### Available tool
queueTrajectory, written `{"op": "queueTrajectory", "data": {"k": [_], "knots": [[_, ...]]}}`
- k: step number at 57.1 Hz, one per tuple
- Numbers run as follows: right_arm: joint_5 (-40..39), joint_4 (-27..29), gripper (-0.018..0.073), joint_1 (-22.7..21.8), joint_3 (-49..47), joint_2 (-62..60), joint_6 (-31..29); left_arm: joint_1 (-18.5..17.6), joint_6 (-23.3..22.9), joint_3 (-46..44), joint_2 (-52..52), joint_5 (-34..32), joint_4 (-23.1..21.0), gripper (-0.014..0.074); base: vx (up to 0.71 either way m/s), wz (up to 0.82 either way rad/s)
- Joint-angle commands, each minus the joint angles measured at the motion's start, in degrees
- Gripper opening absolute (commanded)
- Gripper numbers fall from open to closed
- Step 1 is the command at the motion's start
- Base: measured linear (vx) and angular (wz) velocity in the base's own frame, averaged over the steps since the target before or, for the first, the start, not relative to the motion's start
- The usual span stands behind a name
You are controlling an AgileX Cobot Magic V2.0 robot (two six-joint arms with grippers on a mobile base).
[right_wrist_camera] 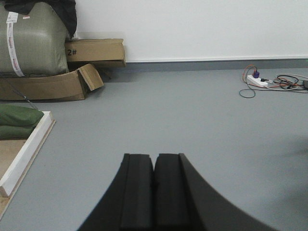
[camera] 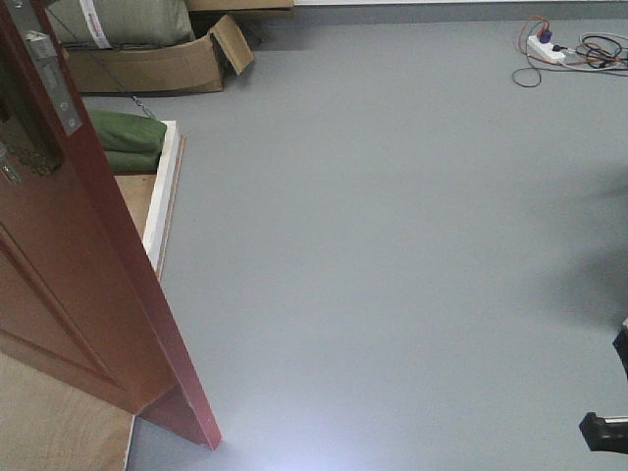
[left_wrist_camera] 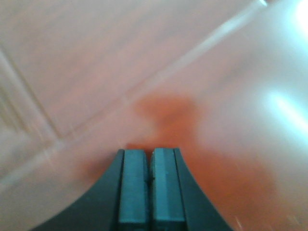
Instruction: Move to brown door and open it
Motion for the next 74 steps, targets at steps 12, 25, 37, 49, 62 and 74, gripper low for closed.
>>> {"op": "queueTrajectory", "data": {"k": [12, 25, 37, 49, 62, 74], "knots": [[-4.7, 0.0, 0.0000, -0.1, 0.3, -0.4, -0.4, -0.4, 0.1, -1.7, -0.8, -0.4, -1.8, -0.0006, 0.18, 0.01], [-4.7, 0.0, 0.0000, -0.1, 0.3, -0.4, -0.4, -0.4, 0.1, -1.7, -0.8, -0.4, -1.8, -0.0006, 0.20, 0.03], [-4.7, 0.0, 0.0000, -0.1, 0.3, -0.4, -0.4, -0.4, 0.1, -1.7, -0.8, -0.4, -1.8, -0.0006, 0.21, 0.02], [-4.7, 0.0, 0.0000, -0.1, 0.3, -0.4, -0.4, -0.4, 0.1, -1.7, -0.8, -0.4, -1.8, -0.0006, 0.22, 0.01], [-4.7, 0.0, 0.0000, -0.1, 0.3, -0.4, -0.4, -0.4, 0.1, -1.7, -0.8, -0.4, -1.8, -0.0006, 0.19, 0.01], [-4.7, 0.0, 0.0000, -0.1, 0.3, -0.4, -0.4, -0.4, 0.1, -1.7, -0.8, -0.4, -1.8, -0.0006, 0.12, 0.02]]}}
